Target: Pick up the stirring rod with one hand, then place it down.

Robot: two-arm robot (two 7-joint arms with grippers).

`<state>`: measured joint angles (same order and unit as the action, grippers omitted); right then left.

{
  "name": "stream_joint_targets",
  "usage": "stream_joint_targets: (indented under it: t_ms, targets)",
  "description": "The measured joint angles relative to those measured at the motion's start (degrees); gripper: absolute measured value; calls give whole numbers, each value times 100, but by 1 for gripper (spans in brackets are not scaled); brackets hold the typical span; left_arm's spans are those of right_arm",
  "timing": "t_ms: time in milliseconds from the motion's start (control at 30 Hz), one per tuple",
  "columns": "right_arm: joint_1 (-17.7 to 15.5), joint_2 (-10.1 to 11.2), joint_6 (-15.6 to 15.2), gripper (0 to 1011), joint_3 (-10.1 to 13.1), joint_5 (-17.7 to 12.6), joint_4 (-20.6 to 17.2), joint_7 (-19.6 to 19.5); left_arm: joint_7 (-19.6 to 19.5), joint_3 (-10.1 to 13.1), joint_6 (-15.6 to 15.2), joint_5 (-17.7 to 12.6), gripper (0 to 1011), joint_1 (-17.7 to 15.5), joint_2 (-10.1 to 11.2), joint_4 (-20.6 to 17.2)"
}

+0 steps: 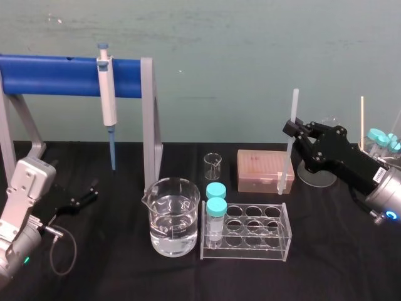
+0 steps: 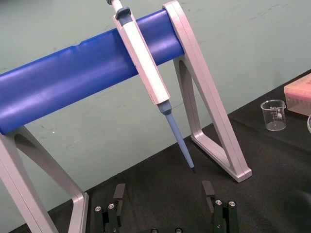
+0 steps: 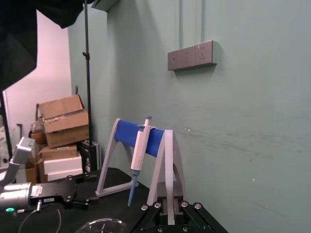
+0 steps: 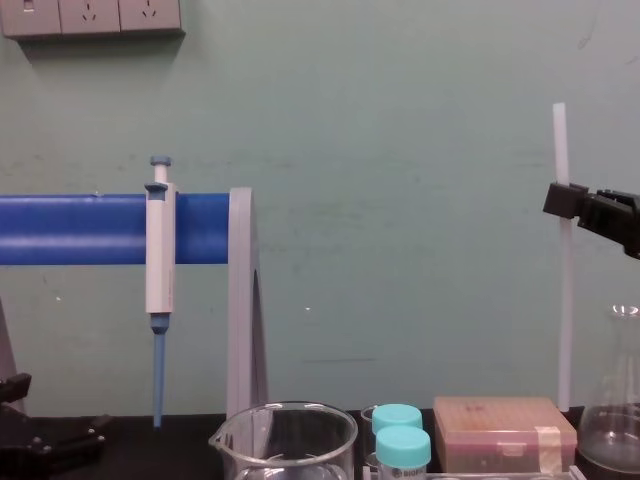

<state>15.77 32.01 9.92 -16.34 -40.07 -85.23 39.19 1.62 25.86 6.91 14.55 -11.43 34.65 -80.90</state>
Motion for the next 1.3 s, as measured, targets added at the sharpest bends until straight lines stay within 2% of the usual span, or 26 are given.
stream_joint_targets:
  t_ms: [267,600,867,1300]
  targets:
    - [106,72,-37,65,-91,-306,341,485,0,0,0,0,1000,0,0,0]
    - [152,171,28,65,-263,-397,579,853,0,0,0,0,1000,0,0,0]
    - [228,181,83,64,-393,-395,750,986,0,0,0,0,1000,0,0,0]
    - [392,44,108,64,-579,-389,1123,1074,0,0,0,0,1000,0,0,0]
